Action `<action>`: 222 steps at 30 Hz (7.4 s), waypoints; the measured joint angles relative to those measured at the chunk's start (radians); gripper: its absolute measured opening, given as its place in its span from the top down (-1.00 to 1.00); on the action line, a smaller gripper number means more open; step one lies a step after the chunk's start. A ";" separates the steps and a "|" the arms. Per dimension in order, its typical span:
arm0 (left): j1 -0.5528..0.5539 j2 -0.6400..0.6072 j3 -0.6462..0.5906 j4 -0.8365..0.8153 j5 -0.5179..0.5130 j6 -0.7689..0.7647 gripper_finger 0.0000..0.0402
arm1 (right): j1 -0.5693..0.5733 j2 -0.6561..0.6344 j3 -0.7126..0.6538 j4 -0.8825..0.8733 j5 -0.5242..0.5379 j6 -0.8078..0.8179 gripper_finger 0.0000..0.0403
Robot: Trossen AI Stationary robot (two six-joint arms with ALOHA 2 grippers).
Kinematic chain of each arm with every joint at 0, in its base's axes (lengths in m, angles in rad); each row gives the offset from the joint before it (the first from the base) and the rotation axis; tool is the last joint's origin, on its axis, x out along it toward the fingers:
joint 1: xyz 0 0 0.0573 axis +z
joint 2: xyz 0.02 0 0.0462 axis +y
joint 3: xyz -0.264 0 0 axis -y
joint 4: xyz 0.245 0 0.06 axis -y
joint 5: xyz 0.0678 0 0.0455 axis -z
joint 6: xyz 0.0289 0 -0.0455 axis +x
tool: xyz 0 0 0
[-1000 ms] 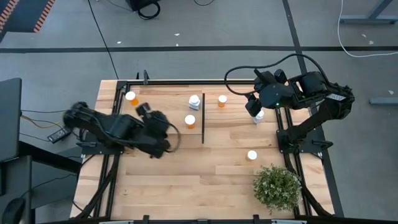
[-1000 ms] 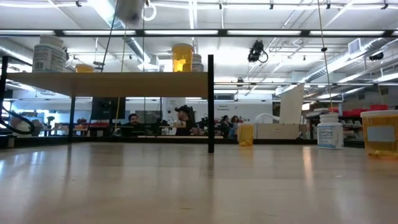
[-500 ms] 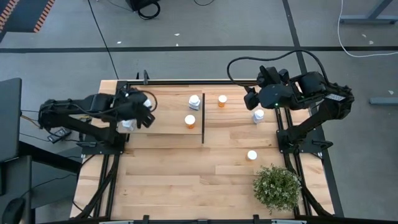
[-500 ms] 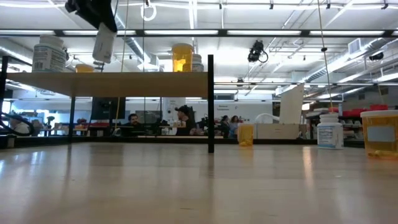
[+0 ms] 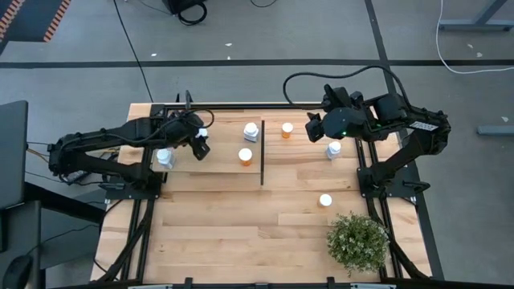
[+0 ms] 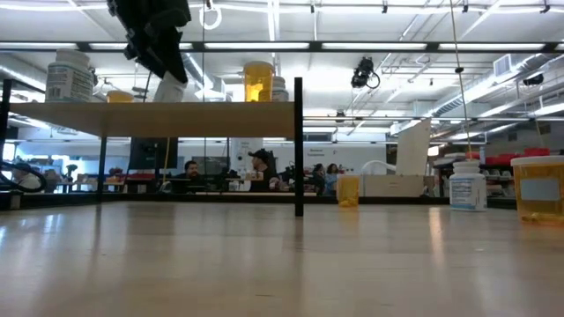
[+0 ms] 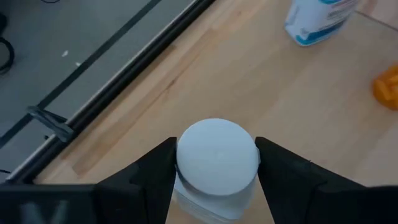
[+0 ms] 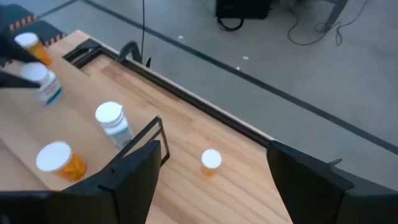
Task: Pick and place medicine bottles onto shelf by color
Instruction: Put the white pill bottle on the shelf
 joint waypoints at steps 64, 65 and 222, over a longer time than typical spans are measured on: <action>0.145 -0.076 0.083 0.164 0.123 0.097 -0.14 | 0.000 0.007 -0.003 -0.013 -0.006 0.000 -0.48; 0.143 -0.076 0.091 0.173 0.122 0.097 -0.13 | 0.000 0.007 -0.003 -0.014 -0.006 0.000 -0.48; -0.475 -0.100 0.074 0.462 -0.049 -0.137 0.11 | -0.746 0.005 -1.033 0.327 -0.762 -0.282 -0.16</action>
